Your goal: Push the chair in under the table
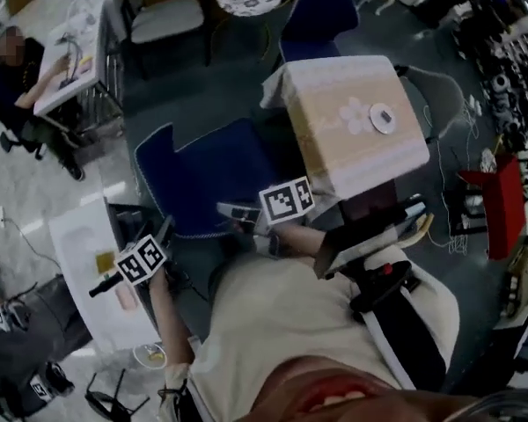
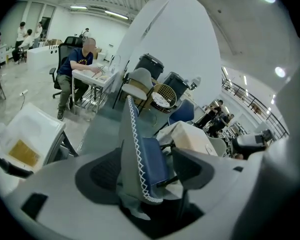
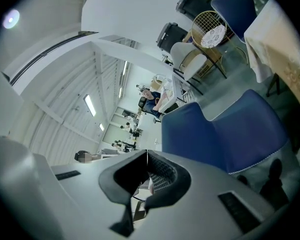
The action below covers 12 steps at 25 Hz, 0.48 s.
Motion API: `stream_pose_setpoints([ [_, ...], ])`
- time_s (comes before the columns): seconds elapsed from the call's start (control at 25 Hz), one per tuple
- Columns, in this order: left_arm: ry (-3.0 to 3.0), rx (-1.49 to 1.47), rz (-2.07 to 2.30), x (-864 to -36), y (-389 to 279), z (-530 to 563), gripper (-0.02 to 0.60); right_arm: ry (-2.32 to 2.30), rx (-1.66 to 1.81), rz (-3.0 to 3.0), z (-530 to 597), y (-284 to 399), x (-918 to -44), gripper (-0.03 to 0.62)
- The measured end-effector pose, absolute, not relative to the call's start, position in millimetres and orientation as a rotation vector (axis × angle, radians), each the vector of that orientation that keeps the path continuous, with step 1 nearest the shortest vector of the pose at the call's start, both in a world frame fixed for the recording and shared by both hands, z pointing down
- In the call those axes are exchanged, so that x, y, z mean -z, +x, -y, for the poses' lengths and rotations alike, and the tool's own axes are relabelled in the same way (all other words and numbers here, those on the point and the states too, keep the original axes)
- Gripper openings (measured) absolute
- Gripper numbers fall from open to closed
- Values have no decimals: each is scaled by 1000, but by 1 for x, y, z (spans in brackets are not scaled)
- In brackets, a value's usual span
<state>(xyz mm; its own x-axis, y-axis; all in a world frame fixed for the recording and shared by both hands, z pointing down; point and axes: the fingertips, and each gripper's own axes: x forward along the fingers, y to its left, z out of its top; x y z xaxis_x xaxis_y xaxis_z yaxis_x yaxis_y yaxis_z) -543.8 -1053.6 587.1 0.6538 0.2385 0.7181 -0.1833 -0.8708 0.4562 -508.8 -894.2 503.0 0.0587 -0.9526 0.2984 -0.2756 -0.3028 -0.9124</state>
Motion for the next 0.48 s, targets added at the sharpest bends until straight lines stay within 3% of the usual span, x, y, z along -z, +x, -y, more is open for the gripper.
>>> stream_pose_setpoints([
  [0.48, 2293, -1283, -95, -637, -519, 1003, 311, -1686, 1234, -1141, 828, -488, -511, 12],
])
